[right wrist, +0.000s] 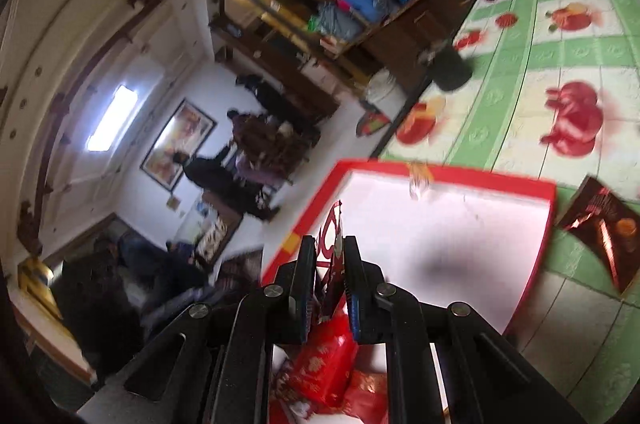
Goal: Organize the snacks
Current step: 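Carry the black and patterned packets over the tray and open both tools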
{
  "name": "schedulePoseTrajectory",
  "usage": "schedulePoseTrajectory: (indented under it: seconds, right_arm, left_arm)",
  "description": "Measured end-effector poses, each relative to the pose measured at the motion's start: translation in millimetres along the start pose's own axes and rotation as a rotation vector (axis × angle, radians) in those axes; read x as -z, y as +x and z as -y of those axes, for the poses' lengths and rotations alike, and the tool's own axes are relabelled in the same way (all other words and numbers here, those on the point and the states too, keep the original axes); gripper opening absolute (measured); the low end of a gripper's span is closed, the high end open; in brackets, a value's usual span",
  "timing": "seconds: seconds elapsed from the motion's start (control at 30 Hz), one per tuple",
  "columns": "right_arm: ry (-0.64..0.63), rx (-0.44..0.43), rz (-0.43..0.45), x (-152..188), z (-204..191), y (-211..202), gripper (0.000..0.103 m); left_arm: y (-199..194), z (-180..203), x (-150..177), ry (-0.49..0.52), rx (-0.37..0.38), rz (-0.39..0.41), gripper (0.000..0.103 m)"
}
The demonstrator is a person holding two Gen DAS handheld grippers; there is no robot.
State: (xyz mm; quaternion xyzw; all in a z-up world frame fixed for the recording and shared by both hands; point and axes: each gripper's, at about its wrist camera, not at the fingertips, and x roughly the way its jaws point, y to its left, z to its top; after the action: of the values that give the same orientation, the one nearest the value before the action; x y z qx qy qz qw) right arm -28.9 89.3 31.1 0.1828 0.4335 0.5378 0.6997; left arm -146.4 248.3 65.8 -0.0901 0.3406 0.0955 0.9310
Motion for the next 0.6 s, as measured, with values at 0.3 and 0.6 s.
schedulePoseTrajectory:
  seconds: [0.3,0.6]
  right_arm:
    - [-0.032,0.049,-0.078,9.2,-1.1,13.5,0.018]
    - [0.054,0.044,0.109,-21.3,22.6,-48.0,0.056]
  left_arm:
    - [15.2,6.4,0.3,0.000,-0.055,-0.013,0.021]
    - [0.9,17.6,2.0,0.014,-0.079,0.035,0.071]
